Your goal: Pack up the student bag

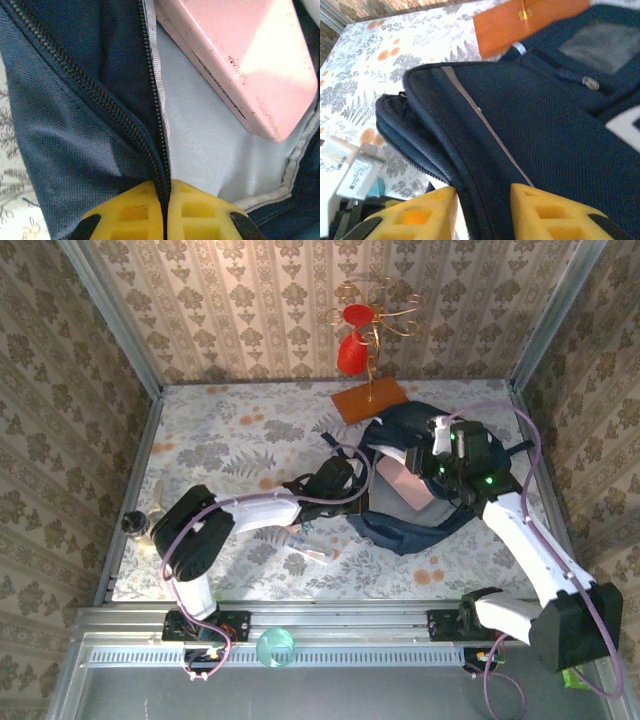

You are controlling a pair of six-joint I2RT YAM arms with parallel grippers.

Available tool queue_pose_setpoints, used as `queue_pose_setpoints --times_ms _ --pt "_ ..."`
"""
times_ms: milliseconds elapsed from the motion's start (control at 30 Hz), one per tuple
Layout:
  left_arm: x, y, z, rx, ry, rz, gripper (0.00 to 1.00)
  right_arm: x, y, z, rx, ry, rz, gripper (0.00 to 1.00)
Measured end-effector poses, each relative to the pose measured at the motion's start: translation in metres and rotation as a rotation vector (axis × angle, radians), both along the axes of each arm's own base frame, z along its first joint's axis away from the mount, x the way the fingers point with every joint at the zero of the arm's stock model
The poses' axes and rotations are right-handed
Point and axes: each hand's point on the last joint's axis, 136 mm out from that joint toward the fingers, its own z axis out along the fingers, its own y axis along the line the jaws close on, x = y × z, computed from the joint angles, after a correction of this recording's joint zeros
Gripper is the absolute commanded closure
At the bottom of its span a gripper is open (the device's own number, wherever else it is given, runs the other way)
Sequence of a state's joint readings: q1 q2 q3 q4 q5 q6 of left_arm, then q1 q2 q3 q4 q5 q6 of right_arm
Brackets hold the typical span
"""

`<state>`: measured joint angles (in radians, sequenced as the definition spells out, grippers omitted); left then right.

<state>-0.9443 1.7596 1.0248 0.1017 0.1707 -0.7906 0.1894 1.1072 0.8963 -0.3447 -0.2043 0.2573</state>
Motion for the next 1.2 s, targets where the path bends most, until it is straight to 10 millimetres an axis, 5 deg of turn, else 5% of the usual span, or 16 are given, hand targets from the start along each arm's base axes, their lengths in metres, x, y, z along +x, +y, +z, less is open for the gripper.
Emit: queue_pose_setpoints --times_ms 167,300,367,467,633,767,933,1000,1200 --pt "-0.008 0.013 0.017 -0.042 -0.031 0.046 1.0 -0.026 -0.007 0.008 0.004 0.001 -0.011 0.55" --pt "-0.008 0.015 0.04 -0.084 -0.063 0.056 1.0 -0.024 -0.01 0.01 -0.004 -0.004 -0.027 0.87" --pt "-0.008 0.015 0.049 -0.094 -0.069 0.055 1.0 -0.02 -0.01 0.003 -0.012 0.019 -0.034 0.91" --pt "-0.007 0.009 0.066 -0.116 -0.07 0.041 1.0 -0.013 -0.012 0.001 -0.026 0.031 -0.044 0.84" --pt "-0.006 -0.001 0.11 -0.199 -0.119 0.022 1.0 -0.003 -0.018 0.021 -0.037 -0.026 -0.08 0.58" --pt "-0.007 0.007 0.131 -0.236 -0.16 0.045 1.0 -0.001 -0.047 0.013 -0.059 0.001 -0.207 0.46" --pt "-0.003 0.046 0.105 -0.175 -0.154 0.133 1.0 -0.001 -0.122 -0.028 -0.029 0.123 -0.496 0.27" --pt "-0.004 0.06 0.097 -0.142 -0.159 0.165 1.0 -0.002 -0.137 -0.055 -0.002 0.198 -0.57 0.24" --pt "-0.008 0.077 0.112 -0.145 -0.201 0.19 1.0 -0.002 -0.124 -0.125 0.099 0.394 -0.598 0.24"
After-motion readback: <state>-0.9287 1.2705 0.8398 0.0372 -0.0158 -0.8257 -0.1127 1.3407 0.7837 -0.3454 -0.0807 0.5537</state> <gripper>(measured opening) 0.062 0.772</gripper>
